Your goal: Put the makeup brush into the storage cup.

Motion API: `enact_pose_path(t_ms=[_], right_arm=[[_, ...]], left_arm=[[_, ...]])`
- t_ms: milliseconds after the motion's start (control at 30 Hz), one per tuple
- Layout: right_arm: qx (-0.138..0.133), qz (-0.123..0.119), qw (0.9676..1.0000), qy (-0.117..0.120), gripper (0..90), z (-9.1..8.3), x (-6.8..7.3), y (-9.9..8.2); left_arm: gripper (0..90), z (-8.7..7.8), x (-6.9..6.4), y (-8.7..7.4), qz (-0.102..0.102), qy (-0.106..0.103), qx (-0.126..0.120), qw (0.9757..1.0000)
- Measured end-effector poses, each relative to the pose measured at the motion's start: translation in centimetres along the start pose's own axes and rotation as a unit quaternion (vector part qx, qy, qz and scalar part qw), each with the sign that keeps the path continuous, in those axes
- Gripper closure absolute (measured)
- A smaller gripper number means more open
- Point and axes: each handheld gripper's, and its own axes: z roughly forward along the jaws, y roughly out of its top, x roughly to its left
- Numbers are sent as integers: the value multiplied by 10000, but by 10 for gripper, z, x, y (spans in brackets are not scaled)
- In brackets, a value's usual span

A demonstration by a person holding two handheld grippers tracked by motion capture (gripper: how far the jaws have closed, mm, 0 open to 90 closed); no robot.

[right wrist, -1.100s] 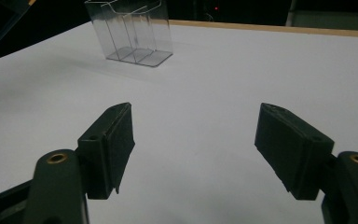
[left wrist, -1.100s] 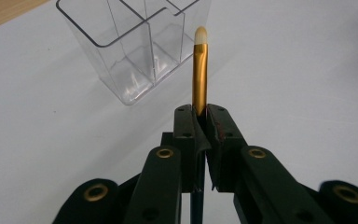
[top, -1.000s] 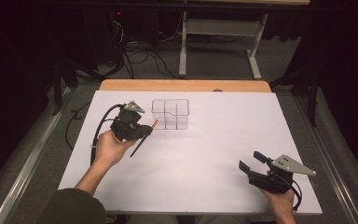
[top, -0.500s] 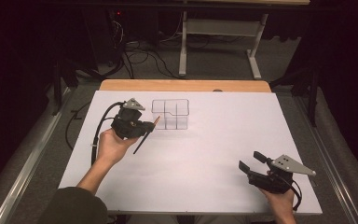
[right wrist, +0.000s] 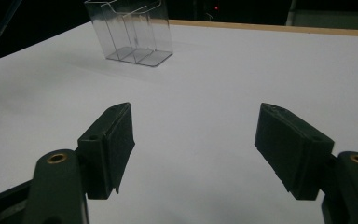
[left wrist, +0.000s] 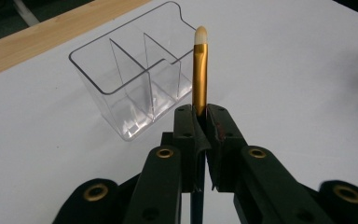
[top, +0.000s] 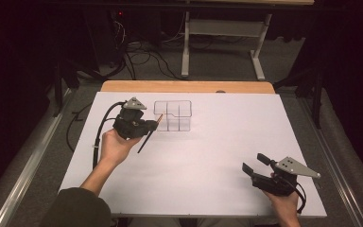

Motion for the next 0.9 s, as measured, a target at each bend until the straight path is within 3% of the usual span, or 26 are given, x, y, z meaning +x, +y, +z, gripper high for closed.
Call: enact_pose_path(t_ms=[900], right_arm=[[-18,-12,10000,-10,299,0,0,0]], left_arm=[[834,1,4,2,-95,82,-537,9985]])
